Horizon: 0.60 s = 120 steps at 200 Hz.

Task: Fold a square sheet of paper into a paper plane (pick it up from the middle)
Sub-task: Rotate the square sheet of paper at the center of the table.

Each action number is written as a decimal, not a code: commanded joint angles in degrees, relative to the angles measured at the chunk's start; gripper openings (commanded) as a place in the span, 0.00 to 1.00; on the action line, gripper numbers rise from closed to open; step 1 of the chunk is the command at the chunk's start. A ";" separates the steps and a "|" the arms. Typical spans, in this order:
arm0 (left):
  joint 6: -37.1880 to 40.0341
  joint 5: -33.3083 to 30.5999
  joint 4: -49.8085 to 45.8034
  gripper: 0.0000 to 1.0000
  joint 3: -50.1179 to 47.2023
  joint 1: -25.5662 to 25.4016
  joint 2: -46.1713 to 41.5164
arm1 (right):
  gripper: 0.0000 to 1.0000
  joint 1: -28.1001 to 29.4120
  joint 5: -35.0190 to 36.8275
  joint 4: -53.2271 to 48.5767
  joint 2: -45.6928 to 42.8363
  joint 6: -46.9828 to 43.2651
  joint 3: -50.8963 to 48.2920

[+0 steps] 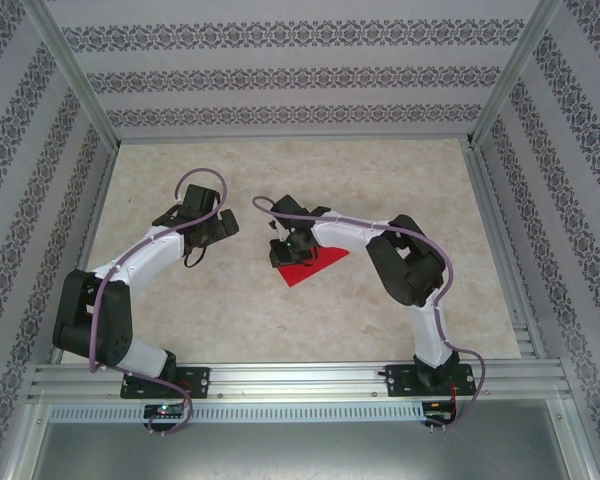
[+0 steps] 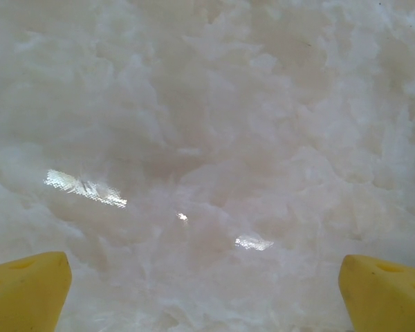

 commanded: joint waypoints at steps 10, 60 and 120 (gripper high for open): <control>-0.21 2.04 0.16 1.00 -0.60 0.81 -0.80 | 0.25 -0.94 -4.17 -5.37 -8.99 -5.04 -8.00; 1.29 11.33 5.90 1.00 -2.79 0.85 0.23 | 0.57 -10.76 11.18 4.21 -20.19 10.54 -17.54; 3.54 18.11 9.72 1.00 -3.40 0.78 1.81 | 0.53 -15.05 17.34 4.37 -13.63 17.01 -13.91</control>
